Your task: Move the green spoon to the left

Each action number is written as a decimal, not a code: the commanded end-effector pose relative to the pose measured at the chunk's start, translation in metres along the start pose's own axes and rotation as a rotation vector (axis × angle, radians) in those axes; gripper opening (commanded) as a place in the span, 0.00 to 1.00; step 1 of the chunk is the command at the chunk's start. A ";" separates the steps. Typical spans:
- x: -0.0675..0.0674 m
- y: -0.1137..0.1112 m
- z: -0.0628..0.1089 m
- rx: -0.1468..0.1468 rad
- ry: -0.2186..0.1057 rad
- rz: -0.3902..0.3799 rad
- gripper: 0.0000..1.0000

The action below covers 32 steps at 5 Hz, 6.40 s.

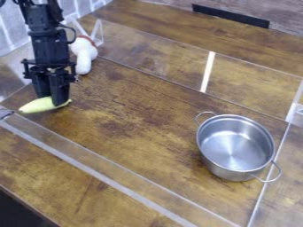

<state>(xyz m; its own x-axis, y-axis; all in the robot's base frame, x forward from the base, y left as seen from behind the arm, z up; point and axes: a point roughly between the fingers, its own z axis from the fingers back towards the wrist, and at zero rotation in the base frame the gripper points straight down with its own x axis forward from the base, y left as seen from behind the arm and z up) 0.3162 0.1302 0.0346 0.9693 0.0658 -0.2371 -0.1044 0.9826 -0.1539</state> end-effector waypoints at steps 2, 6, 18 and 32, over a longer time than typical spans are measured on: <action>-0.003 -0.027 -0.004 -0.040 -0.017 0.033 0.00; 0.003 -0.072 0.055 -0.045 -0.082 0.081 1.00; -0.001 -0.153 0.059 -0.050 -0.064 -0.014 0.00; 0.013 -0.086 0.083 -0.239 -0.107 0.230 0.00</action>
<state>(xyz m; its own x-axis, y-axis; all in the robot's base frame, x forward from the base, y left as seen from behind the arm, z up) 0.3556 0.0631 0.0987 0.9191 0.2953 -0.2609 -0.3714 0.8702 -0.3237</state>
